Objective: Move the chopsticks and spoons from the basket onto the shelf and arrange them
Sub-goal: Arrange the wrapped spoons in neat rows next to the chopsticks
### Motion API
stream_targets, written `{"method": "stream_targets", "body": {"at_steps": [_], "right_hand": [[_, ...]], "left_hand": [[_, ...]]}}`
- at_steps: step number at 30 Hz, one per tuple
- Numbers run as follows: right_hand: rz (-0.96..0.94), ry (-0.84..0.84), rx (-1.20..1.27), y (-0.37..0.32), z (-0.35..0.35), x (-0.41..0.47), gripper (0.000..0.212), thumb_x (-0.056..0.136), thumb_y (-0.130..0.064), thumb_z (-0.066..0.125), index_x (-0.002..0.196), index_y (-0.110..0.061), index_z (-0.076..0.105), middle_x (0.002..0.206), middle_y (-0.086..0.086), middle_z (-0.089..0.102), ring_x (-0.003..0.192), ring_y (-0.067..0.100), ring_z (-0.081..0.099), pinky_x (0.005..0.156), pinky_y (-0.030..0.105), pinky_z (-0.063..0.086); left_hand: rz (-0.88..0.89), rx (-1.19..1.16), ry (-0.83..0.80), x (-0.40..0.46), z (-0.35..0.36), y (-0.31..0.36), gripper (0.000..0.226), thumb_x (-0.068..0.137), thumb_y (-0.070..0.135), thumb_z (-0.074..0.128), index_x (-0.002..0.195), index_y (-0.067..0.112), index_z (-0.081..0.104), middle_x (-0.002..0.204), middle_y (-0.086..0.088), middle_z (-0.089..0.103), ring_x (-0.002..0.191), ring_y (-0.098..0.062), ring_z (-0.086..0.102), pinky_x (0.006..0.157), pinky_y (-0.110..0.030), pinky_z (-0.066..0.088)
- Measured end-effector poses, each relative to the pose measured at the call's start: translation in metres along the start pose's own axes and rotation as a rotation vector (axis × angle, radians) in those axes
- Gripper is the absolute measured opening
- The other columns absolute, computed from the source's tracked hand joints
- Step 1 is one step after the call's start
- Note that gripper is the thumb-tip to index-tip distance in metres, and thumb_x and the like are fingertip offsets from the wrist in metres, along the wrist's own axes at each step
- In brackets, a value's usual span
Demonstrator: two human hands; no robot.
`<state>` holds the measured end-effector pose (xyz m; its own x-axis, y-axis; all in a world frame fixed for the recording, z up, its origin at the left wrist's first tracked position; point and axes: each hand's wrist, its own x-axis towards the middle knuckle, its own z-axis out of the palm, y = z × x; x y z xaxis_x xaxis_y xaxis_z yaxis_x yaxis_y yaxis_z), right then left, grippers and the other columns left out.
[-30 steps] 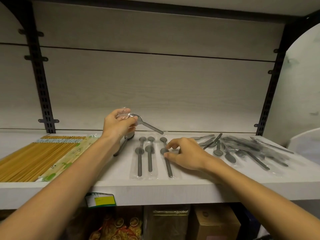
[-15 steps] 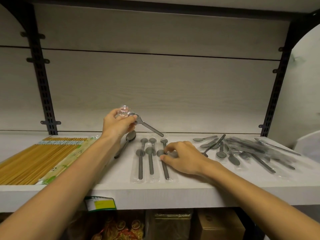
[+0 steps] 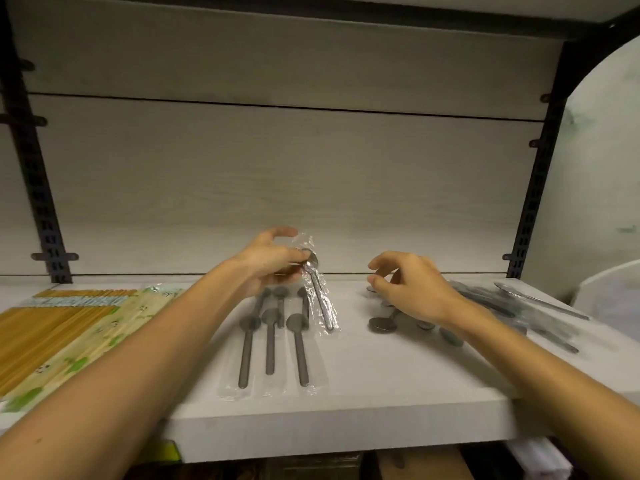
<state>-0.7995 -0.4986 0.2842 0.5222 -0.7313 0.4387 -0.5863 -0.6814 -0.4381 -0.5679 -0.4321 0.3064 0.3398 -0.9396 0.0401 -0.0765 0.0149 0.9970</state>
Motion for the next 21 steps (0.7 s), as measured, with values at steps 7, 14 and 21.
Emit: {"method": "stream_targets", "body": {"at_steps": [7, 14, 21], "right_hand": [[0.001, -0.009, 0.032, 0.027, 0.006, 0.008, 0.021, 0.092, -0.03, 0.059, 0.111, -0.023, 0.063, 0.092, -0.012, 0.065, 0.075, 0.002, 0.06, 0.064, 0.008, 0.038], [-0.009, 0.087, 0.006, 0.043, 0.001, 0.011, 0.015, 0.089, -0.032, 0.061, 0.104, -0.029, 0.062, 0.085, -0.017, 0.062, 0.075, 0.0, 0.057, 0.067, 0.015, 0.041], [-0.044, 0.008, -0.124, 0.051, -0.002, 0.01, 0.009, 0.089, -0.031, 0.059, 0.095, -0.031, 0.065, 0.093, -0.014, 0.065, 0.081, 0.008, 0.055, 0.074, 0.029, 0.047]], "left_hand": [[0.147, 0.508, -0.08, 0.028, 0.025, -0.023, 0.048, 0.088, 0.018, 0.068, 0.13, 0.018, 0.044, 0.087, -0.009, 0.067, 0.058, -0.006, 0.058, 0.052, -0.015, 0.046], [0.361, 1.123, -0.161, 0.034, 0.015, -0.031, 0.036, 0.085, 0.053, 0.062, 0.114, 0.031, 0.062, 0.118, 0.003, 0.061, 0.109, -0.018, 0.057, 0.096, -0.038, 0.046], [0.303, 1.172, -0.335, 0.035, 0.02, -0.038, 0.041, 0.079, 0.057, 0.066, 0.112, 0.032, 0.066, 0.106, 0.016, 0.063, 0.102, -0.008, 0.056, 0.088, -0.019, 0.04]]}}
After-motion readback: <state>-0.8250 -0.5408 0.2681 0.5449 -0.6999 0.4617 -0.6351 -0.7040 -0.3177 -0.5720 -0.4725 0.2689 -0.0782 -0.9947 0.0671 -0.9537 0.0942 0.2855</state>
